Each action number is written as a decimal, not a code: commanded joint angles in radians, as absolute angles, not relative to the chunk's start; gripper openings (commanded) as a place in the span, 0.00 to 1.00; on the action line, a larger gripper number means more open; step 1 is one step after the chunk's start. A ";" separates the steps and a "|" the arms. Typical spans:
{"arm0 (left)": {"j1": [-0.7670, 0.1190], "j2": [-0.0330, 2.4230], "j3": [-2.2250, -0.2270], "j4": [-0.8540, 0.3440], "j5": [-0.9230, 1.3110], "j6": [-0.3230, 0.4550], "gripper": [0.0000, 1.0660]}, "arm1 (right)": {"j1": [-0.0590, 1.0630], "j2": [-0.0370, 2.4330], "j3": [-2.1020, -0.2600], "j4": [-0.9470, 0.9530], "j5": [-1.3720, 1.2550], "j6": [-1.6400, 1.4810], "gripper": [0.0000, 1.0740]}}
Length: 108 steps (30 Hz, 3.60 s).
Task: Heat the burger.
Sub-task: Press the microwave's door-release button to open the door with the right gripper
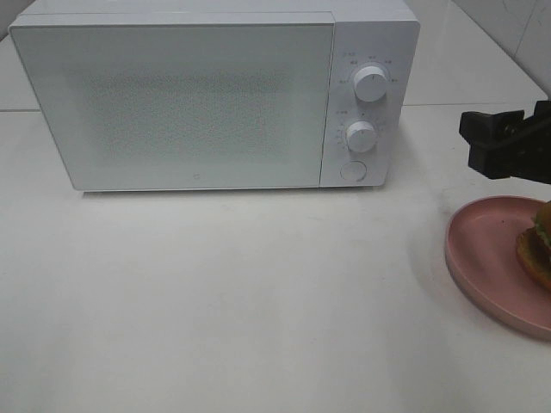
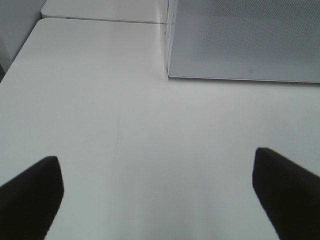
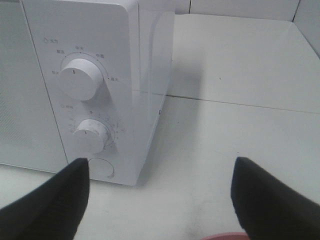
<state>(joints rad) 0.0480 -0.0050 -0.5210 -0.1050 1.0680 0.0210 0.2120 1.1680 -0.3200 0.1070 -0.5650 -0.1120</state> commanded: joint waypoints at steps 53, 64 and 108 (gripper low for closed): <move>0.051 -0.027 -0.519 -0.114 1.071 0.019 0.91 | 0.772 1.796 -0.482 0.793 -1.102 -0.320 0.70; 0.051 -0.027 -0.519 -0.114 1.071 0.019 0.91 | 0.772 1.805 -0.505 0.792 -1.085 -0.179 0.67; 0.051 -0.027 -0.519 -0.114 1.071 0.019 0.91 | 0.745 1.899 -0.561 0.802 -1.023 1.199 0.00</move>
<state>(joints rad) 0.0480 -0.0050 -0.5210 -0.1050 1.0680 0.0210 0.7500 1.8950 -0.5500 0.8210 -1.0300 1.1870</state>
